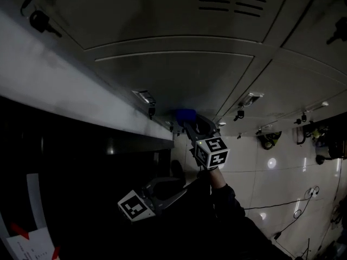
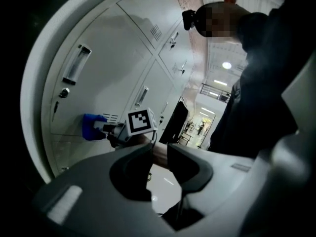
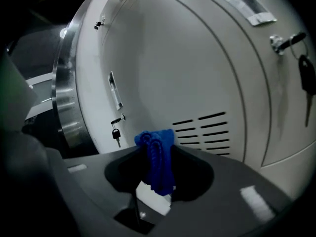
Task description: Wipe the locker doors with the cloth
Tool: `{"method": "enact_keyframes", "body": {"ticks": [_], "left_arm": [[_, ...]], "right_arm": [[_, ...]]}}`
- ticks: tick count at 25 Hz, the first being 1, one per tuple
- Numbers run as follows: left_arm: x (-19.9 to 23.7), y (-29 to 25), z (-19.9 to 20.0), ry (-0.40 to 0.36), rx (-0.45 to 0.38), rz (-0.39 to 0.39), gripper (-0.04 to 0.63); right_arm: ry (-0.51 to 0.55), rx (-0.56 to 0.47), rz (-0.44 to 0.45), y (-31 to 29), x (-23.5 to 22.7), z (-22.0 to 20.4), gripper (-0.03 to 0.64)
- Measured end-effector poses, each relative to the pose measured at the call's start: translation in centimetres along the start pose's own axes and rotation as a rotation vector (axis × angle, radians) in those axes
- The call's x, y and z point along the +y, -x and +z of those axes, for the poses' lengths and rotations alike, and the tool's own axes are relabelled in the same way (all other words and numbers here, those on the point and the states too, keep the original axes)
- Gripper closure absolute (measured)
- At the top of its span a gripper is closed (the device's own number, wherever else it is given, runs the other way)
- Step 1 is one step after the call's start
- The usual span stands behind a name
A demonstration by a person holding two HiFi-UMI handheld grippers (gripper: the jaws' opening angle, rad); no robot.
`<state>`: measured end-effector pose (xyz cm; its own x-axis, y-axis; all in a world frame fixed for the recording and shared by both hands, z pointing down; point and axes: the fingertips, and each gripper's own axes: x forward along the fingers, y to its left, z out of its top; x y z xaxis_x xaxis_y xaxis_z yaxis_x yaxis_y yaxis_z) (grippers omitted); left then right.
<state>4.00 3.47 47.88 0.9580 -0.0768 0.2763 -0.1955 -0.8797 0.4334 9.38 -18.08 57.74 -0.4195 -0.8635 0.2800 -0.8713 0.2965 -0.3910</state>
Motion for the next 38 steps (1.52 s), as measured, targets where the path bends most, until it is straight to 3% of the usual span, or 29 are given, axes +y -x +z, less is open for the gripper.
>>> {"method": "enact_keyframes", "body": {"ticks": [11, 19, 26, 38], "left_arm": [[-3.3, -7.0, 0.8, 0.004, 0.015, -0.01, 0.503], [-3.6, -7.8, 0.9, 0.015, 0.008, -0.005, 0.503], [-2.2, -4.8, 0.5, 0.017, 0.002, 0.004, 0.503], [3.0, 4.7, -1.1, 0.024, -0.003, 0.065, 0.503]], "right_arm": [[-0.014, 0.006, -0.043, 5.5, -6.8, 0.2, 0.486], [-0.022, 0.011, -0.046, 6.4, -7.5, 0.0, 0.486], [-0.021, 0.041, -0.003, 3.6, -3.7, -1.7, 0.486], [0.005, 0.105, 0.092, -6.9, 5.8, -4.9, 0.485]]}}
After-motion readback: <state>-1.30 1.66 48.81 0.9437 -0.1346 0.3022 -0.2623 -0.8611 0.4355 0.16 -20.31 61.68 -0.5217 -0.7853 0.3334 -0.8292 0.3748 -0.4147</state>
